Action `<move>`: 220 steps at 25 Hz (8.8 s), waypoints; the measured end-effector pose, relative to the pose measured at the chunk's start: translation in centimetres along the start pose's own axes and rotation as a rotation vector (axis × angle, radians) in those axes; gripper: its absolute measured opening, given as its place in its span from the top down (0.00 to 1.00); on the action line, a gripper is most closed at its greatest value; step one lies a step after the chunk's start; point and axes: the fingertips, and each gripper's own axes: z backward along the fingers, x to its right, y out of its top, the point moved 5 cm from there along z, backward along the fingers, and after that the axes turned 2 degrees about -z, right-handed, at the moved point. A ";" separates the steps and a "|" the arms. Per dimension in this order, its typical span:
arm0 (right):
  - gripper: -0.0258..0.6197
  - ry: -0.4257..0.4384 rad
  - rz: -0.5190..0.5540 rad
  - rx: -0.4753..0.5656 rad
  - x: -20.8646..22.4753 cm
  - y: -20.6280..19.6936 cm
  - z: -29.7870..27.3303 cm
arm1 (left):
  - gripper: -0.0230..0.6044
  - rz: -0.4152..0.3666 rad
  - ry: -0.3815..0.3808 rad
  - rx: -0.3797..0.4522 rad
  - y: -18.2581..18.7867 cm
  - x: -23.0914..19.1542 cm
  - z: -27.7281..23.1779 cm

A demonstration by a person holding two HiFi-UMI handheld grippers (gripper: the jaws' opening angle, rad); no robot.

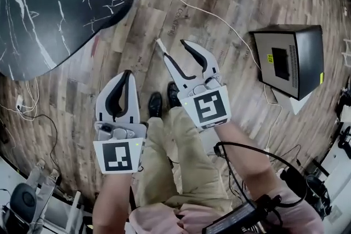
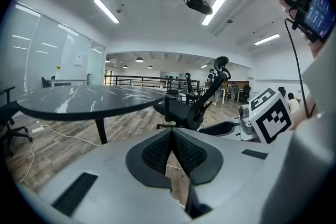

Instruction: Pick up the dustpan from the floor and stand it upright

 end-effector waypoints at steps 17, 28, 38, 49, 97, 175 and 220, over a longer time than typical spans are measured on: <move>0.62 0.034 -0.035 -0.217 -0.9 -18.9 -9.3 | 0.94 -0.043 -0.071 -0.074 -15.3 -2.1 -7.0; 0.60 0.030 -0.041 -0.305 -1.0 -27.2 -13.9 | 0.94 -0.051 -0.111 -0.106 -22.3 -2.5 -9.1; 0.58 0.038 -0.053 -0.361 -1.3 -32.9 -17.4 | 0.94 -0.056 -0.129 -0.111 -26.3 -2.6 -10.8; 0.58 0.052 -0.074 -0.433 -1.3 -38.4 -19.6 | 0.94 -0.048 -0.120 -0.123 -29.3 -2.8 -12.2; 0.80 0.058 -0.090 -0.615 -0.3 -47.3 -25.0 | 0.94 -0.056 -0.101 -0.148 -32.6 -3.9 -15.5; 0.81 -0.726 -0.356 -0.131 -9.5 -22.2 50.6 | 0.94 -0.353 -0.797 0.196 6.5 33.7 28.4; 0.79 -1.108 -0.312 0.320 -18.6 -5.0 74.8 | 0.94 -0.371 -0.943 0.533 20.4 45.6 42.5</move>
